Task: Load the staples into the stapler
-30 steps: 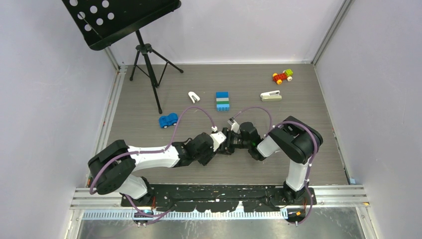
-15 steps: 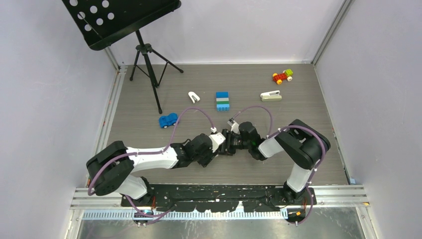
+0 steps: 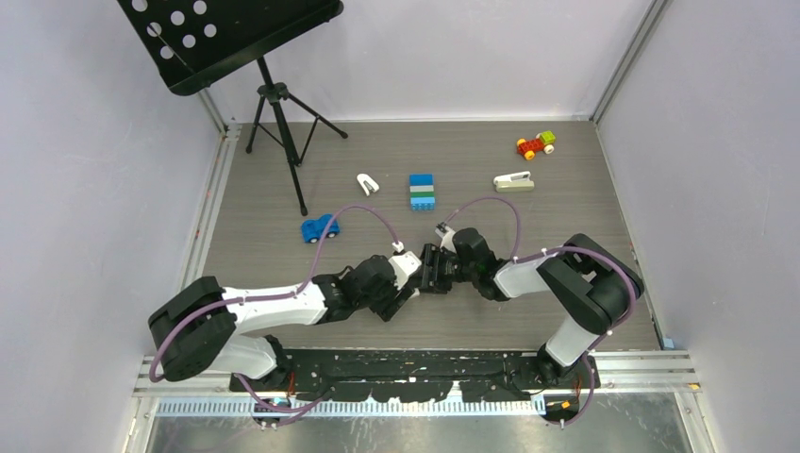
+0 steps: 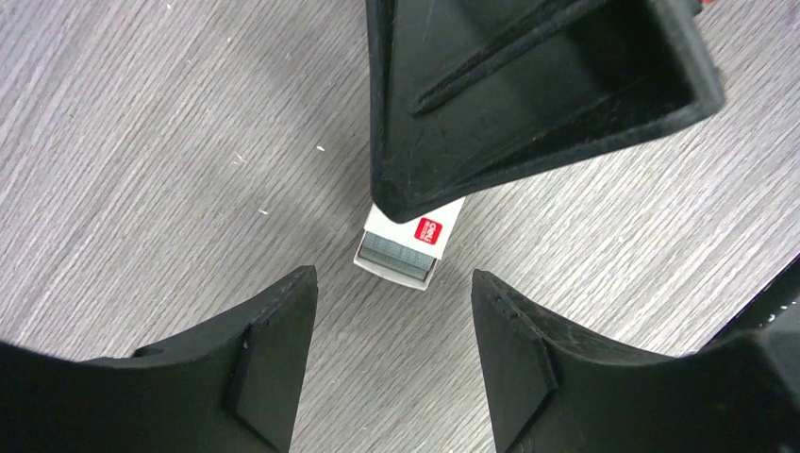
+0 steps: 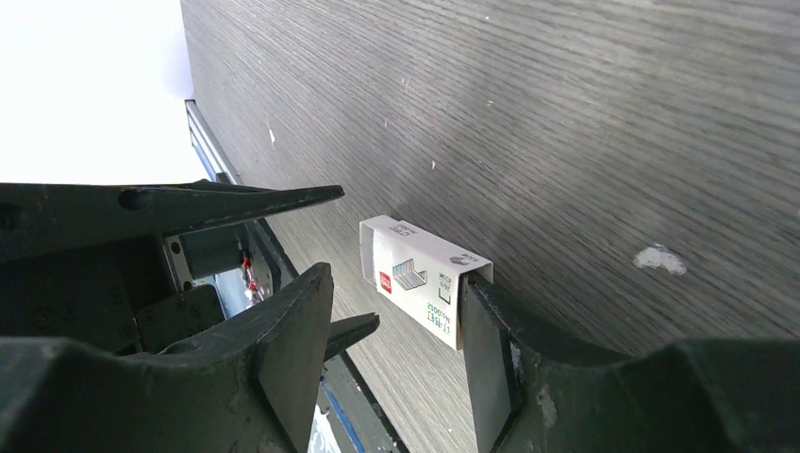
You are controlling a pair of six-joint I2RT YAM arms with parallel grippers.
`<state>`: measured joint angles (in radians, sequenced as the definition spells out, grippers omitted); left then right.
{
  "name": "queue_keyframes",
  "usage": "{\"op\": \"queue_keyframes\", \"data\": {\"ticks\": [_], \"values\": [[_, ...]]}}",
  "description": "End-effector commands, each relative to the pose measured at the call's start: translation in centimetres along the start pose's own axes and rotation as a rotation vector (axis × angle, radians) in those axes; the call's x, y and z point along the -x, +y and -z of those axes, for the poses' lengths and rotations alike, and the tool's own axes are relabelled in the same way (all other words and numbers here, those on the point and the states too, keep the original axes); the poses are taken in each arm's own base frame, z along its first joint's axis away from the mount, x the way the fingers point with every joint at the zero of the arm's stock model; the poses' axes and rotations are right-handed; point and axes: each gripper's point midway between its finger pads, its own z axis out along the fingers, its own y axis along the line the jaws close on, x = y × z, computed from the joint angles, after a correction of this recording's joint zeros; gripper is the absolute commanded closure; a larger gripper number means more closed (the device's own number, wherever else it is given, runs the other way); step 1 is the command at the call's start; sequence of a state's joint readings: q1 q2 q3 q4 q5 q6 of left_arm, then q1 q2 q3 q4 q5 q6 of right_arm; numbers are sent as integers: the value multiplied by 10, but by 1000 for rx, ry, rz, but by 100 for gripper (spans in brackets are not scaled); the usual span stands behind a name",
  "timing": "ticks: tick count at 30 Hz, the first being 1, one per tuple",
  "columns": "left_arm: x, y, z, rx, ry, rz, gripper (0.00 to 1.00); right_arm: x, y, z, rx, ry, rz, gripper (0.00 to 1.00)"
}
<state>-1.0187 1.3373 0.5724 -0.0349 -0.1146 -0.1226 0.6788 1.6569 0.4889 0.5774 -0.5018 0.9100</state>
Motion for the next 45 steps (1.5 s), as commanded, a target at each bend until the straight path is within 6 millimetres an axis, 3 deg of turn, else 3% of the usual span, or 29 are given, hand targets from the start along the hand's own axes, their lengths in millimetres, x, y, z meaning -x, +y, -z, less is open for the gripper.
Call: {"op": "queue_keyframes", "data": {"ticks": [1, 6, 11, 29, 39, 45], "values": [[4, 2, 3, 8, -34, 5, 37, 9, 4, 3, -25, -27, 45, 43], [-2, 3, -1, 15, -13, 0, 39, 9, 3, 2, -35, -23, 45, 44], [6, 1, -6, 11, -33, -4, 41, 10, 5, 4, -37, -22, 53, 45], [7, 0, -9, 7, -34, 17, 42, 22, 1, 27, -189, -68, 95, 41], [10, 3, -15, 39, -39, 50, 42, 19, -6, 43, -344, -121, 109, 41], [12, 3, -16, 38, -56, 44, 42, 13, 4, 42, -444, -169, 144, 41]]}}
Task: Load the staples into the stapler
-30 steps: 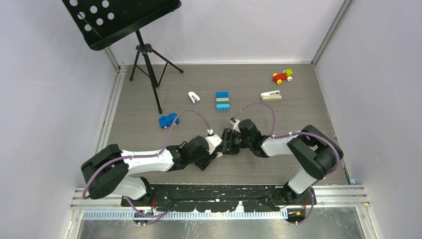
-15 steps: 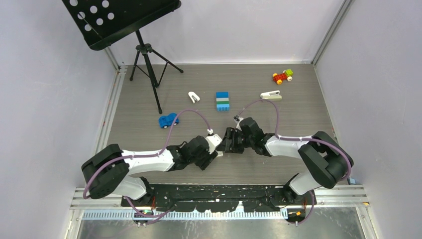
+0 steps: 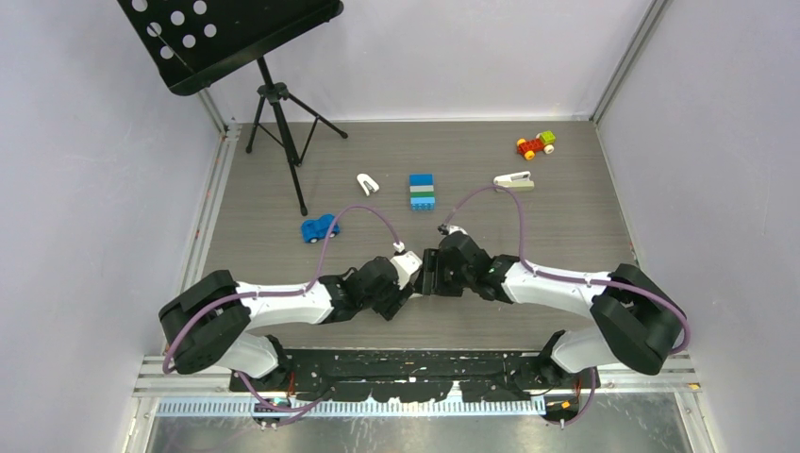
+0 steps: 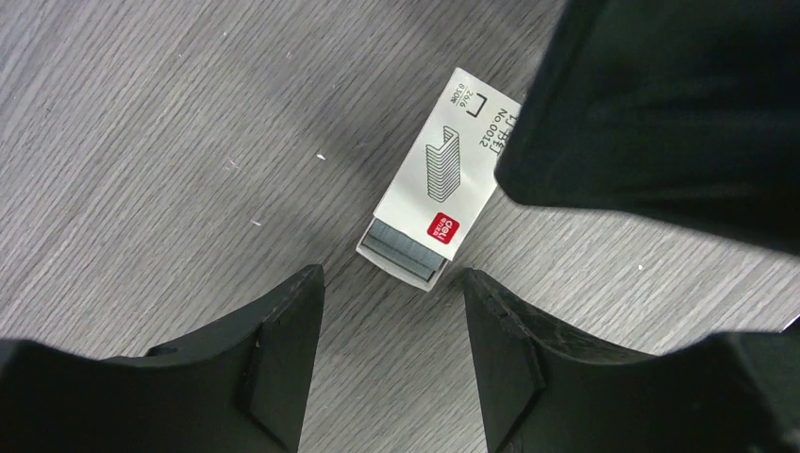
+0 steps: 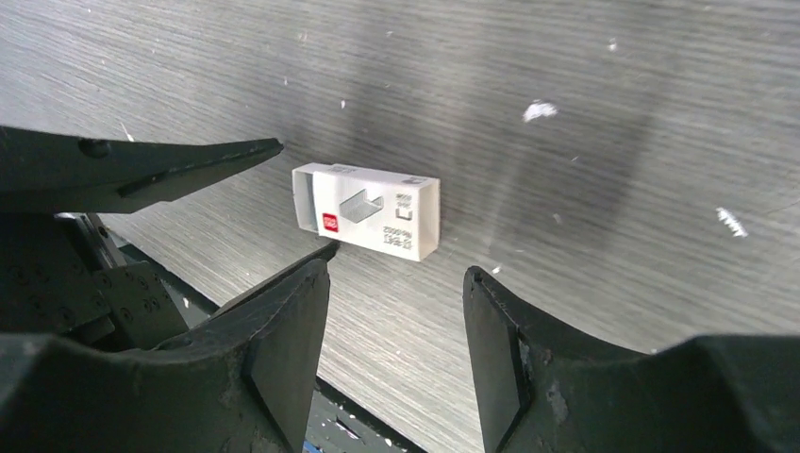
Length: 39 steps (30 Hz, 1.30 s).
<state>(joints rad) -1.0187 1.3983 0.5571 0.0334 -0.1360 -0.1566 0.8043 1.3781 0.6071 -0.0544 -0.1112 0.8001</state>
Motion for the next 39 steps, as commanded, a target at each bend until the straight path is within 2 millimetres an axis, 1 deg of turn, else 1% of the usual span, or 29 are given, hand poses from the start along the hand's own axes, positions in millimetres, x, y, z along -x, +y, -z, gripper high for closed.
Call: {"op": "queue_keyframes", "data": {"ticks": [1, 9, 12, 16, 20, 23, 26, 32, 36, 39], "values": [[18, 1, -3, 15, -62, 12, 41, 17, 13, 6, -77, -106, 13, 41], [21, 3, -5, 31, -74, 46, 43, 15, 4, -4, -114, -123, -32, 44], [23, 4, -8, 48, -75, 70, 43, 13, -1, -4, -129, -128, -44, 44], [29, 6, -12, 70, -86, 113, 43, 15, -10, 1, -157, -161, -55, 44], [35, 2, -18, 62, -94, 138, 42, 18, -18, 7, -189, -195, -62, 44], [37, -2, -22, 48, -89, 140, 40, 21, -22, 12, -203, -222, -71, 44], [40, -1, -25, 56, -89, 143, 39, 23, -25, 15, -205, -240, -78, 43], [39, 5, -24, 91, -88, 161, 39, 24, -21, 14, -198, -239, -115, 43], [38, 6, -16, 85, -108, 156, 39, 27, -12, 11, -177, -240, -151, 43], [33, 8, -9, 78, -129, 137, 37, 31, -4, 8, -149, -244, -160, 43]]}}
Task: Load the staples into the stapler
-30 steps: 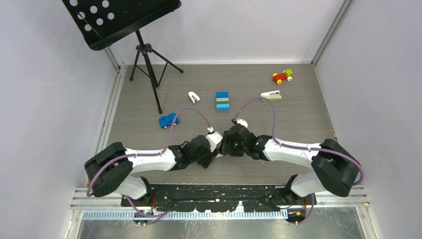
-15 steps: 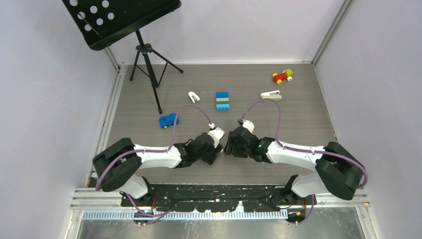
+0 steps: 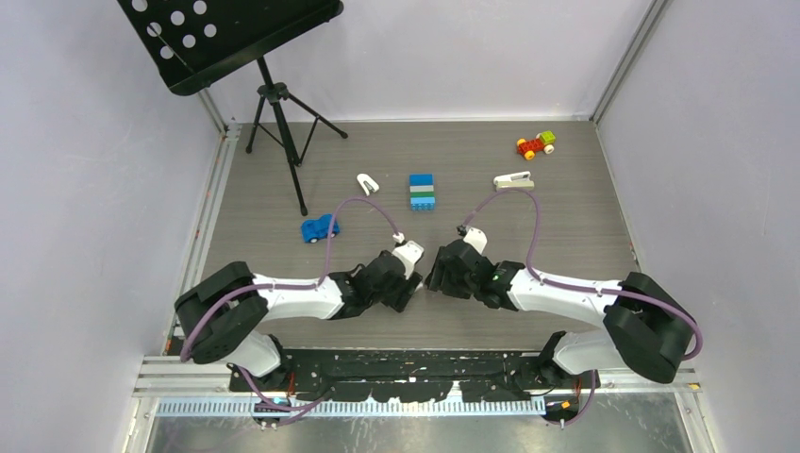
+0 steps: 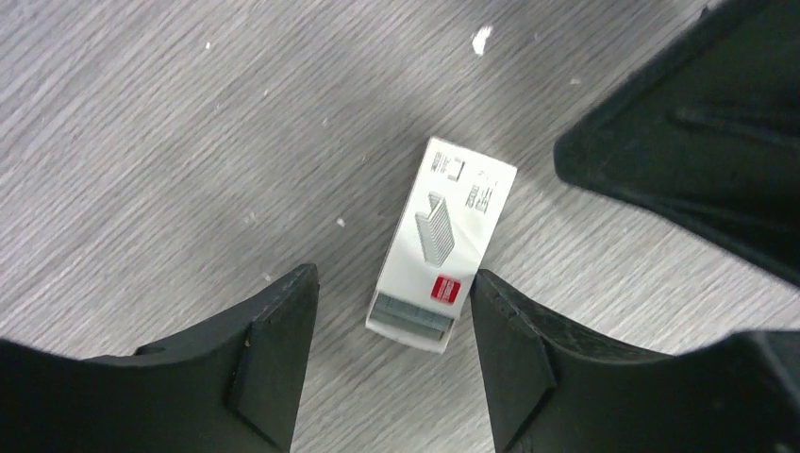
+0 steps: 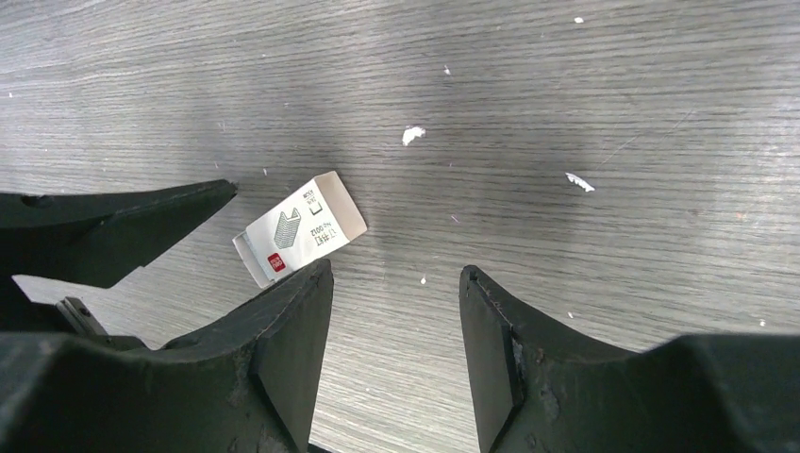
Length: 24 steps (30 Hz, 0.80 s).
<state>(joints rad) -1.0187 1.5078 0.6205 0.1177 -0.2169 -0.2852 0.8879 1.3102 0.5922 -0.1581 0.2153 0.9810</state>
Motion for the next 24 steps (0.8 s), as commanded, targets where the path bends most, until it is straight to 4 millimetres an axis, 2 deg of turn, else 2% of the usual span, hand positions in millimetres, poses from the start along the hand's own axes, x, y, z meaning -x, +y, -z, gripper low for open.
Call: {"op": "queue_keyframes", "data": {"ticks": [1, 6, 11, 18, 24], "values": [[8, 5, 14, -1, -79, -3, 36, 16, 25, -2, 54, -46, -59, 43], [1, 5, 22, -30, -97, -32, 32, 15, 31, -7, 61, -34, -112, 43], [1, 0, 22, -68, -108, -68, 31, 14, 37, -11, 81, -29, -161, 43], [-2, -3, 18, -91, -100, -102, 38, 16, 45, -14, 179, -20, -124, 44], [-4, -5, 16, -101, -91, -114, 45, 14, 30, -18, 226, 14, -184, 47]]}}
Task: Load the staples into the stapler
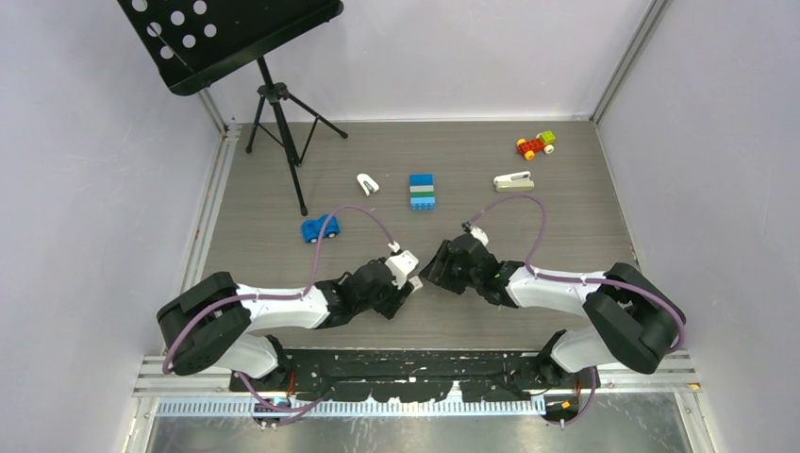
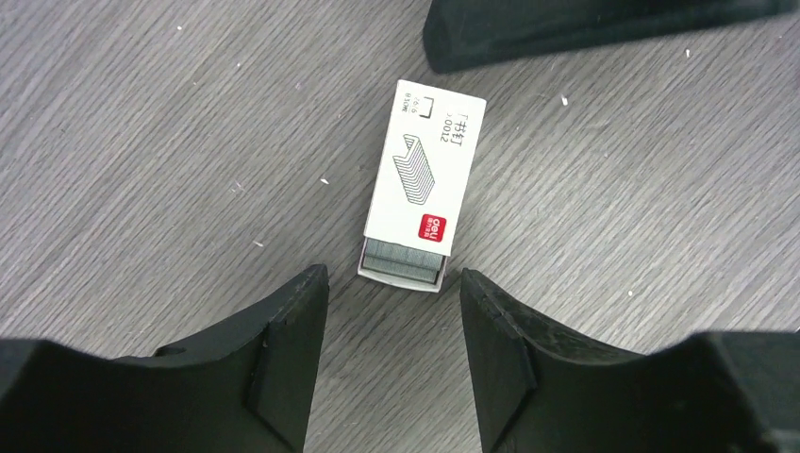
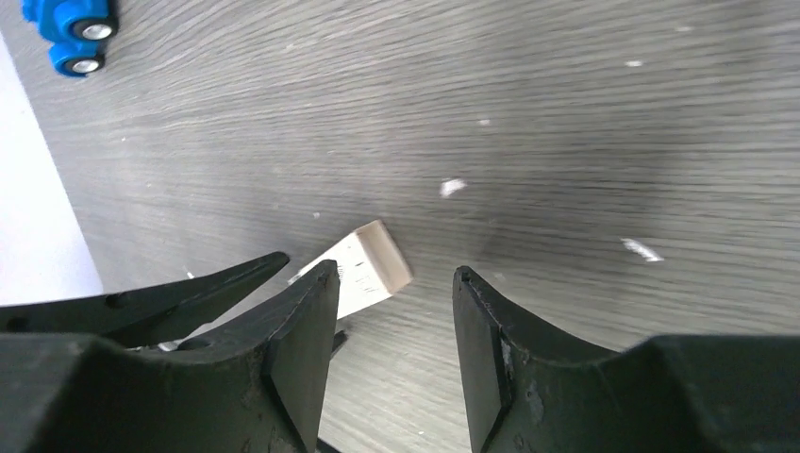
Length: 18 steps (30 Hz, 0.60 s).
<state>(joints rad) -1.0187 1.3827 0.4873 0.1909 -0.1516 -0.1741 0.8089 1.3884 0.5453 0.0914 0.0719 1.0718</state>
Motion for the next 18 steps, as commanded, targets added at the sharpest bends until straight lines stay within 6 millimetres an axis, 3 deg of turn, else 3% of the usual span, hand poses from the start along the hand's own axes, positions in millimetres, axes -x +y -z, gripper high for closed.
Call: {"op": "queue_keyframes", "data": {"ticks": [1, 6, 13, 18], "values": [[8, -4, -4, -25, -39, -17, 45, 4, 8, -1, 83, -2, -9, 47], [5, -6, -5, -35, -28, -22, 48, -3, 11, -2, 145, 57, 65, 50], [2, -7, -4, -41, -21, -18, 49, 3, 6, -6, 248, 76, 89, 54], [0, -7, -5, -40, -19, -15, 49, 0, 15, -9, 331, 97, 121, 54]]}}
